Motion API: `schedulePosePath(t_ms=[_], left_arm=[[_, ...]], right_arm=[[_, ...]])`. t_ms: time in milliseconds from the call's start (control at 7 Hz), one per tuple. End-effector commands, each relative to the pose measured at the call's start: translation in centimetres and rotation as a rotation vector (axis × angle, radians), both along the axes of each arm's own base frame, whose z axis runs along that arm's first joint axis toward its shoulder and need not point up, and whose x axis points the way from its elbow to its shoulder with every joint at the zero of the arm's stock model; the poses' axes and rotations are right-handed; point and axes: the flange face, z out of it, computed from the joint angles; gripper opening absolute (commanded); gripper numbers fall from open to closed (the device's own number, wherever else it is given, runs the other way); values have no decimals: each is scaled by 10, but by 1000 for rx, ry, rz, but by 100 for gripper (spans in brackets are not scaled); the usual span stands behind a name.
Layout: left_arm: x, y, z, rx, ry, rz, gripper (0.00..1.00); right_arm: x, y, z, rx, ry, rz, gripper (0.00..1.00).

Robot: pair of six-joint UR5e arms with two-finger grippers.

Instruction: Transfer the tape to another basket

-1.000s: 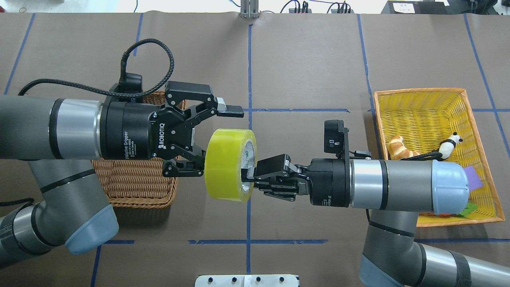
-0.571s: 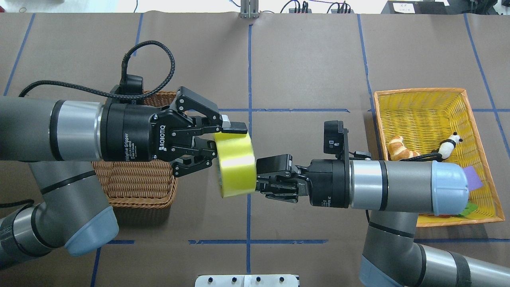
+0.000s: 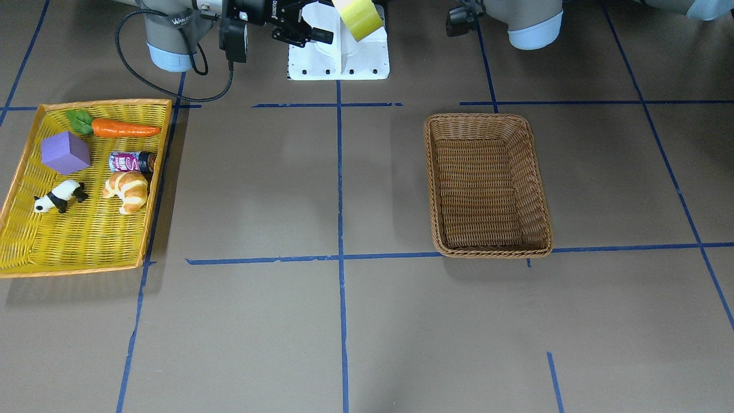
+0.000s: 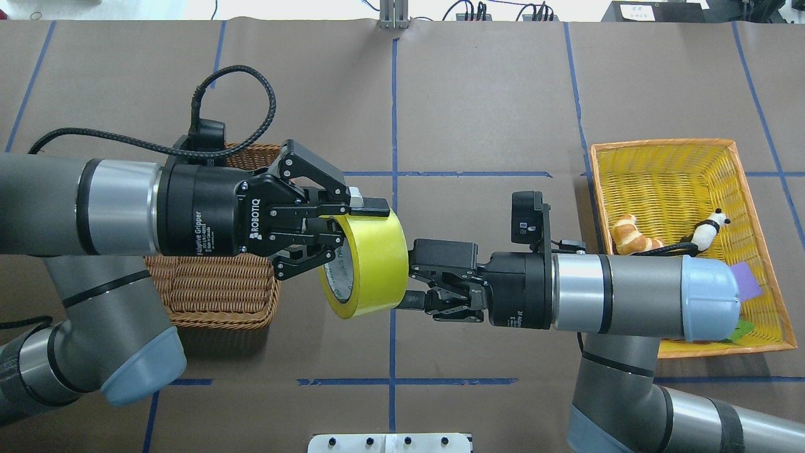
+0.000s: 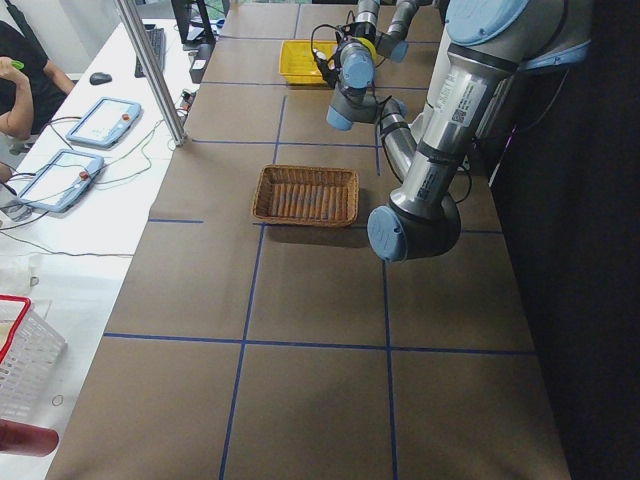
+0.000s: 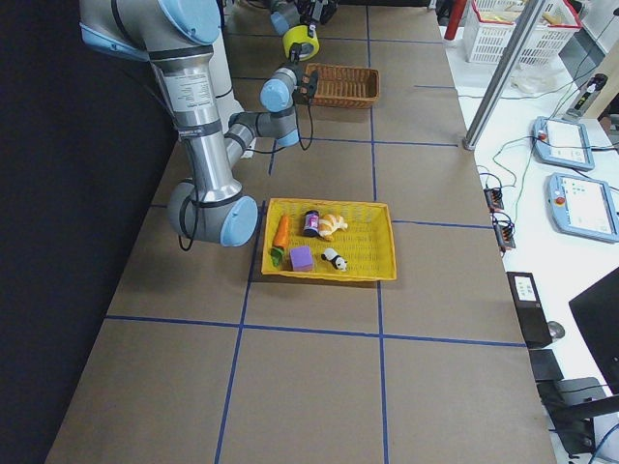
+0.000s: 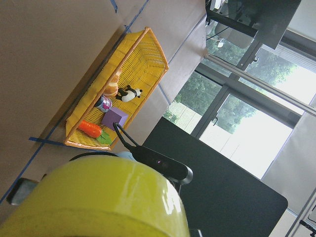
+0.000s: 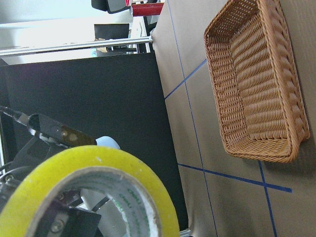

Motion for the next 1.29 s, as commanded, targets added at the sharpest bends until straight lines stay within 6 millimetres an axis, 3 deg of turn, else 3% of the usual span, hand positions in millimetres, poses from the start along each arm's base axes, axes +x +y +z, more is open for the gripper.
schedulePosePath(t_ms=[0,429,571,857,1143], left_arm=[[-24,-7,1,19,2,-33,3],[-62,-33,32,37,-95,-31,3],[-60,-41,40,27,-149,-12,2],[-59,-67,52,31,-352,-7,2],[-46,-86,69,95,-535,-5,2]], right_arm=[[1,0,-1,0,-7,6,100],[7,-5,-1,5,-10,17,100],[13,-12,4,5,1,30,100],[25,-49,11,17,139,92,100],[48,-103,30,104,451,3,100]])
